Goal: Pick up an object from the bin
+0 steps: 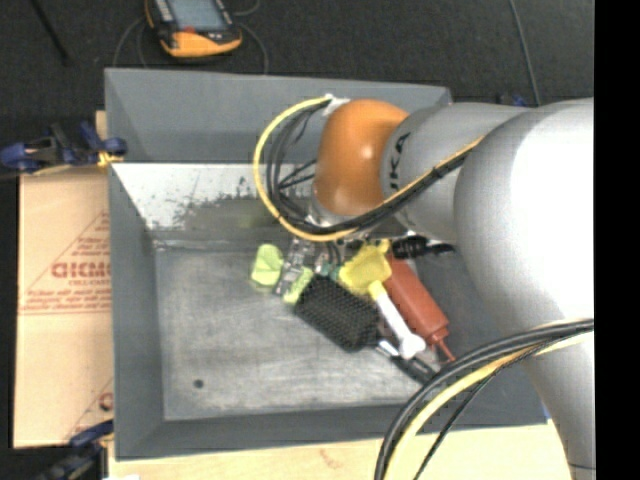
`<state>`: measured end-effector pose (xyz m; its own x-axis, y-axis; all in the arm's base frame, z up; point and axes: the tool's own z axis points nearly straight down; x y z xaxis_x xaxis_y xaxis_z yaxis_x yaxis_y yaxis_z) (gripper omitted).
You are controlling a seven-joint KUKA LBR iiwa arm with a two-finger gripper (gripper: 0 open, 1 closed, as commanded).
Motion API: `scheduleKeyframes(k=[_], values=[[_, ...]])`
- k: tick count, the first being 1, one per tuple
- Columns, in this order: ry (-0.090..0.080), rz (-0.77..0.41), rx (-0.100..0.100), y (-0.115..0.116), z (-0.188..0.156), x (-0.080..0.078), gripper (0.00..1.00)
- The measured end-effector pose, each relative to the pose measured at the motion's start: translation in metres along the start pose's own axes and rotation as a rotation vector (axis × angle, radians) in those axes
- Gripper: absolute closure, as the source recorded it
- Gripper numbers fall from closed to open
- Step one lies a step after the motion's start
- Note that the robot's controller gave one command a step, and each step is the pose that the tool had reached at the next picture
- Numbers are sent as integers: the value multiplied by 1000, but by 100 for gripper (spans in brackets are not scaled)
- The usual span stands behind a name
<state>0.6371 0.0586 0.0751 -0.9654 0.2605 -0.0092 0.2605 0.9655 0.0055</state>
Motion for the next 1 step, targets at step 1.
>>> scheduleKeyframes(k=[1], values=[[0, 0, 0, 0, 0, 0, 100]])
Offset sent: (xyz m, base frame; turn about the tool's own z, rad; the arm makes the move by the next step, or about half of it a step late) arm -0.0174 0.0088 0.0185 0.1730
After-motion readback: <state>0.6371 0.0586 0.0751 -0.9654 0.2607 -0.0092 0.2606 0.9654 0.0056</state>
